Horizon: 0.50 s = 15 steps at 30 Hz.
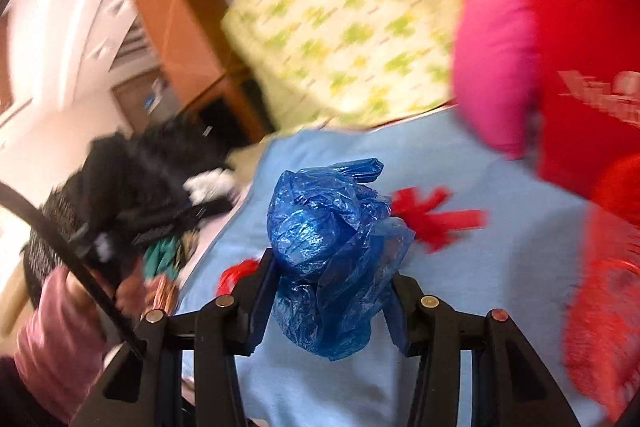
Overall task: Collect trash
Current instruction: 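Carry both items over the red mesh basket and open both tools to drop them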
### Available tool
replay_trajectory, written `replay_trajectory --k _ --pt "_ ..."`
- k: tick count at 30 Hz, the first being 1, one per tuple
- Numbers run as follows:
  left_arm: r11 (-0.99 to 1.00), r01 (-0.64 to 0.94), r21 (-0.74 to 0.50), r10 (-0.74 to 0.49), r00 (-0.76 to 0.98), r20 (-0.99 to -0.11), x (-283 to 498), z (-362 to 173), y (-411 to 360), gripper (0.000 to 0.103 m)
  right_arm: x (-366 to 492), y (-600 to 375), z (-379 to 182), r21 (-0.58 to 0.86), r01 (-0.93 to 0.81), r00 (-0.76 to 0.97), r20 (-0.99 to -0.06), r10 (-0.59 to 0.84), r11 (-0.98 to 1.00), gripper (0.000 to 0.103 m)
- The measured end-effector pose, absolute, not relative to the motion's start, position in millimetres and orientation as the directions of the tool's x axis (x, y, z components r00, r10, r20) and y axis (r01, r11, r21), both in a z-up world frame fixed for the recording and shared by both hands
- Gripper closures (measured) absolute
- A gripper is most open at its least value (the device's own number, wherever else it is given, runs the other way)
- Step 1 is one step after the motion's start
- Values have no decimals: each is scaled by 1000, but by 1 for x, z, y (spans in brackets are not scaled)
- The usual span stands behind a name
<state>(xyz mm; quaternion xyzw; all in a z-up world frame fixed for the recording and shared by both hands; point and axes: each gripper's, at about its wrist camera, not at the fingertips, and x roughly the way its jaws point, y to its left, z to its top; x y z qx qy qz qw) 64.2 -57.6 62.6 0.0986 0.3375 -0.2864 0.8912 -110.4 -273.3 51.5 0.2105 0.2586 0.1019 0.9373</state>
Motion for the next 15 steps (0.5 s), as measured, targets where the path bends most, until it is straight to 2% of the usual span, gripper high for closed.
replay_trajectory --k 8,15 --pt "616 779 -116 -645 415 -641 -10 79 -207 68 -198 -390 65 486 178 880 -468 83 856 52" --pt "518 842 -151 -665 286 -690 -46 58 -311 64 -226 -469 33 525 343 847 -531 -15 779 50"
